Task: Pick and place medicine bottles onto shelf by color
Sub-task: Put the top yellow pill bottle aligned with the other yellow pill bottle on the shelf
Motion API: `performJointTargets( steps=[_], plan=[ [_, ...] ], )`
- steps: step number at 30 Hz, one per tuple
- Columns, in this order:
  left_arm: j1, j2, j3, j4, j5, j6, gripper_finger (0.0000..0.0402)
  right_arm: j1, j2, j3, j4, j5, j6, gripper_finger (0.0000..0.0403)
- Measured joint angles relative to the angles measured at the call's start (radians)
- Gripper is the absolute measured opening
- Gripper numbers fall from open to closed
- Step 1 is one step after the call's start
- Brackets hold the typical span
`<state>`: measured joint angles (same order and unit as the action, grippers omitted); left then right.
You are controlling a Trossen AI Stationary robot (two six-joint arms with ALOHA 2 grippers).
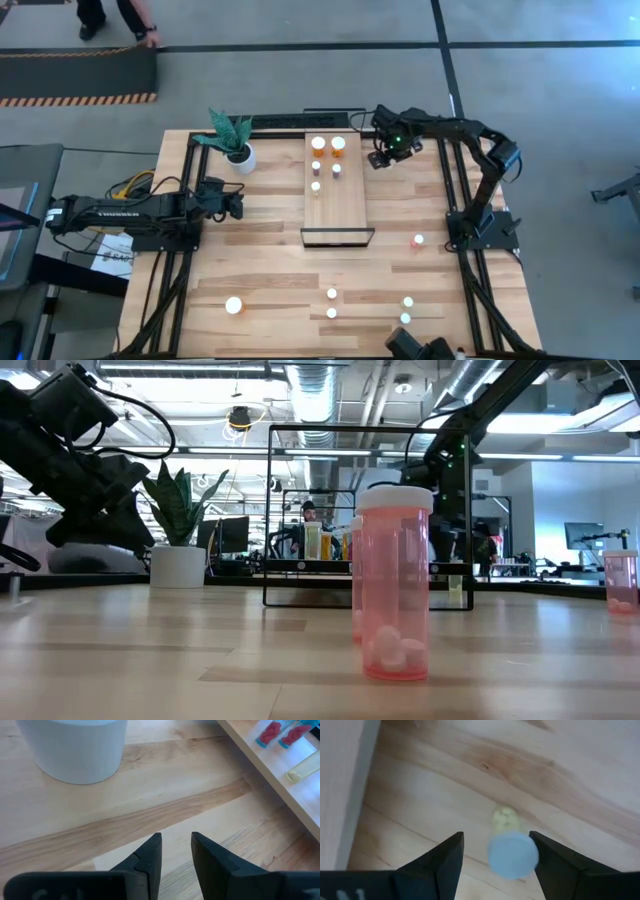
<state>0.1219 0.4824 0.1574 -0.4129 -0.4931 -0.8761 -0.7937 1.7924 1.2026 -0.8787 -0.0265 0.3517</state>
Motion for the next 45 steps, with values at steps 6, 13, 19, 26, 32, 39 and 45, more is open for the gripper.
performJointTargets(
  steps=[6, 13, 19, 26, 32, 39, 45],
  plan=[
    [0.0, 0.0, 0.0, 0.0, 0.0, 0.0, 0.0091, 0.003, 0.0, 0.0, 0.004, 0.0, -0.02, 0.0224],
    [0.0, 0.0, 0.0, 0.0, 0.0, 0.0, 0.0091, 0.007, 0.0, 0.0, 0.002, 0.0, -0.022, 0.0167],
    [0.0, 0.0, 0.0, 0.0, 0.0, 0.0, 0.0091, 0.013, 0.0, 0.001, 0.001, 0.0, -0.022, 0.0121],
    [0.0, 0.0, 0.0, 0.0, 0.0, 0.0, 0.0091, 0.051, 0.002, 0.033, -0.09, 0.0, 0.036, 0.0134],
    [0.0, 0.0, 0.0, 0.0, 0.0, 0.0, 0.0091, 0.117, 0.002, 0.128, -0.236, 0.002, 0.092, 0.0129],
    [0.0, 0.0, 0.0, 0.0, 0.0, 0.0, 0.0091, 0.228, 0.002, 0.22, -0.305, 0.002, 0.129, 0.0121],
    [0.0, 0.0, 0.0, 0.0, 0.0, 0.0, 0.0091, 0.327, 0.002, 0.266, -0.321, 0.011, 0.18, 0.0124]
  ],
)
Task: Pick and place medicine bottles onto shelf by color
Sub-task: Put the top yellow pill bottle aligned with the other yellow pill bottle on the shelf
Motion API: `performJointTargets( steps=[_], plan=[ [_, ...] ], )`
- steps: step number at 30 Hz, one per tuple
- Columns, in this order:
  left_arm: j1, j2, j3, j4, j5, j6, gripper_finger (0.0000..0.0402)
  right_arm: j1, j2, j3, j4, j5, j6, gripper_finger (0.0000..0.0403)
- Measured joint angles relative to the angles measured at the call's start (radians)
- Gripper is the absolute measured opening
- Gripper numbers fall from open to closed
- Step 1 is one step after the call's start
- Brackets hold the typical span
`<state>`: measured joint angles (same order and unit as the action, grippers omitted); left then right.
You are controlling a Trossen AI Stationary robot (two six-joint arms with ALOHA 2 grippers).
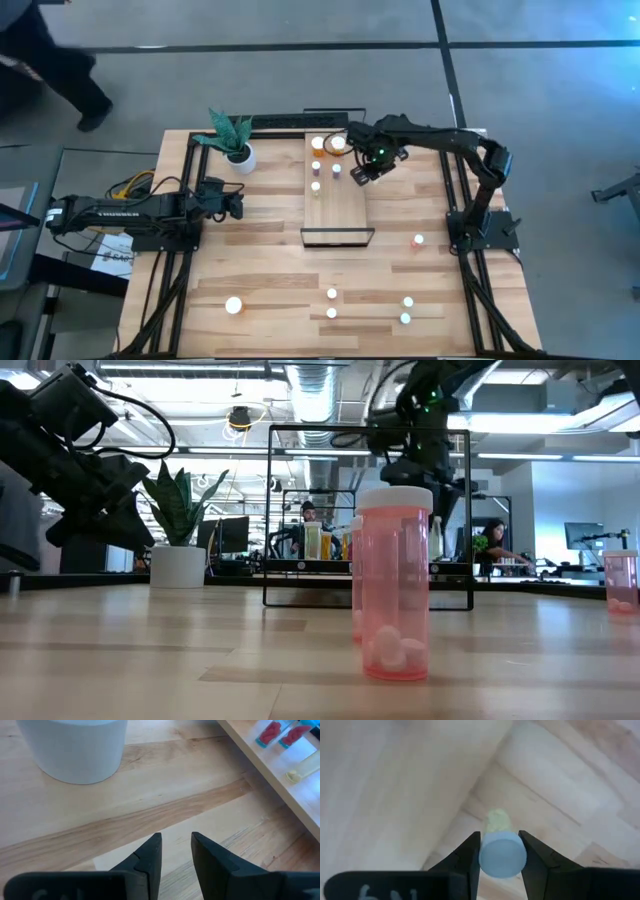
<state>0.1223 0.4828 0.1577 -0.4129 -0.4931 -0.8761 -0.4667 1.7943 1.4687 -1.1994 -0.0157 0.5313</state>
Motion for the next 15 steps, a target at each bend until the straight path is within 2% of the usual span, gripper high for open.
performJointTargets(
  steps=[15],
  plan=[
    [0.0, 0.0, 0.0, 0.0, 0.0, 0.0, 0.0091, 0.204, 0.0, 0.009, 0.143, 0.093, 0.057, 0.012]
  ],
)
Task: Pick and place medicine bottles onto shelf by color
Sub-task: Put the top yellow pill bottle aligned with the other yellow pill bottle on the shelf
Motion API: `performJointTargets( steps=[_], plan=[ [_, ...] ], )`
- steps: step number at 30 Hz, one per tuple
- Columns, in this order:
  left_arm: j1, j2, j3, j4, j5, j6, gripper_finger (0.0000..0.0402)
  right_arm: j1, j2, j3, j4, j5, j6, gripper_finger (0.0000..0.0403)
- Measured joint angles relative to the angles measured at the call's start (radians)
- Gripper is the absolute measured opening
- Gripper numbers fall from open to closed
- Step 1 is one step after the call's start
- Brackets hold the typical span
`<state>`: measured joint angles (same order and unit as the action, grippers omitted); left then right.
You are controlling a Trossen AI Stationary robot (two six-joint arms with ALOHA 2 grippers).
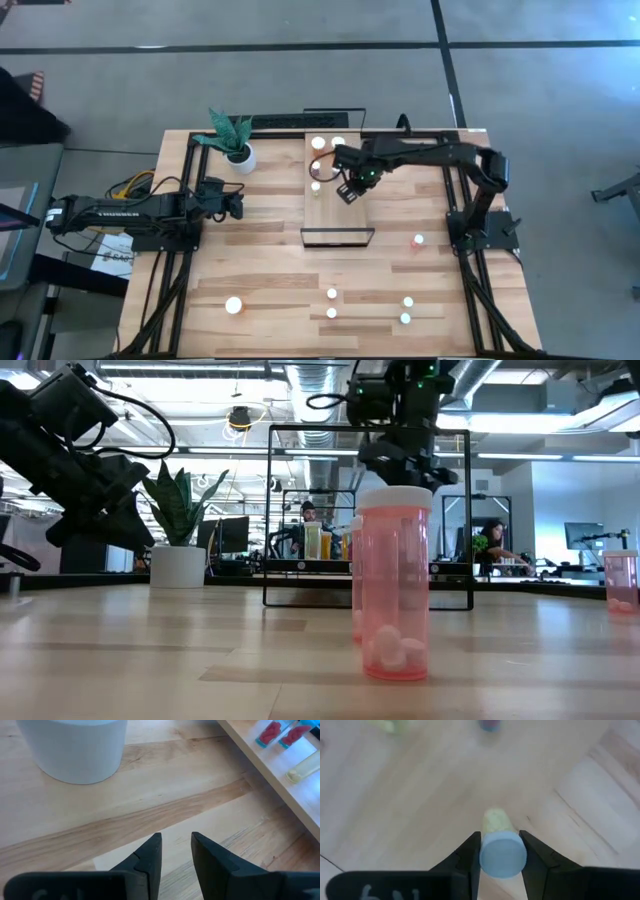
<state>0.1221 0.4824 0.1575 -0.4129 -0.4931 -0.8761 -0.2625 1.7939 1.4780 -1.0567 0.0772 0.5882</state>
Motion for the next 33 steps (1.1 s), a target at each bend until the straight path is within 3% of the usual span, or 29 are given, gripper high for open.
performJointTargets(
  steps=[9, 33],
  plan=[
    [0.0, 0.0, 0.0, 0.0, 0.0, 0.0, 0.0091, 0.058, 0.006, 0.0, 0.093, 0.057, -0.002, 0.0119],
    [0.0, 0.0, 0.0, 0.0, 0.003, 0.0, 0.0091, 0.073, 0.079, 0.015, 0.197, 0.052, -0.129, 0.0119]
  ],
)
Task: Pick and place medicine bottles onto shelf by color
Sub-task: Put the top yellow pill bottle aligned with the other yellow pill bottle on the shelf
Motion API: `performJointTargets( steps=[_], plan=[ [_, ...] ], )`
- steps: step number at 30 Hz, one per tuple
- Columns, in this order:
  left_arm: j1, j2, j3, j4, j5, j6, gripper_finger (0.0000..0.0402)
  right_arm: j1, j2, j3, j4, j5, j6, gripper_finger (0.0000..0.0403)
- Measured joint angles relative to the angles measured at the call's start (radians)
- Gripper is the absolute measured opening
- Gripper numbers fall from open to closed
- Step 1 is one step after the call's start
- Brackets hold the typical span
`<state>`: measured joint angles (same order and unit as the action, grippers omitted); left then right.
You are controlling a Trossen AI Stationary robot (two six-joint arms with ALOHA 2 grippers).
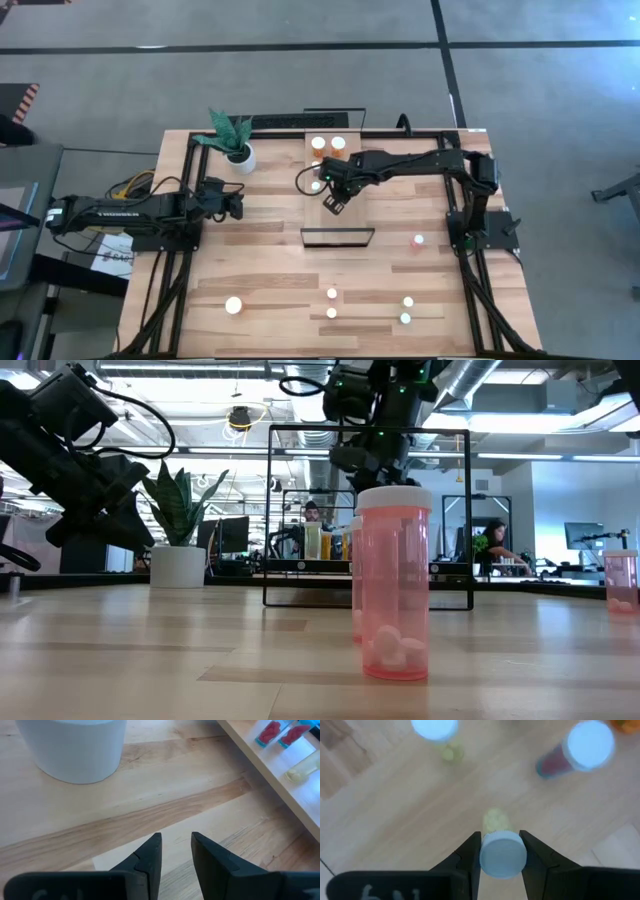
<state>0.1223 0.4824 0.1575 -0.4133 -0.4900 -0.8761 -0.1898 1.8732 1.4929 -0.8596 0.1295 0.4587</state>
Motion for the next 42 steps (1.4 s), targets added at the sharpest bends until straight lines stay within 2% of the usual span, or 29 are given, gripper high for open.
performJointTargets(
  steps=[38, 42],
  plan=[
    [0.0, 0.0, 0.0, 0.0, 0.01, 0.0, 0.0091, 0.019, -0.001, -0.001, 0.026, 0.001, -0.022, 0.013],
    [0.0, 0.0, 0.0, 0.0, 0.01, 0.0, 0.0091, 0.025, 0.03, -0.001, 0.038, 0.005, -0.021, 0.013]
  ],
)
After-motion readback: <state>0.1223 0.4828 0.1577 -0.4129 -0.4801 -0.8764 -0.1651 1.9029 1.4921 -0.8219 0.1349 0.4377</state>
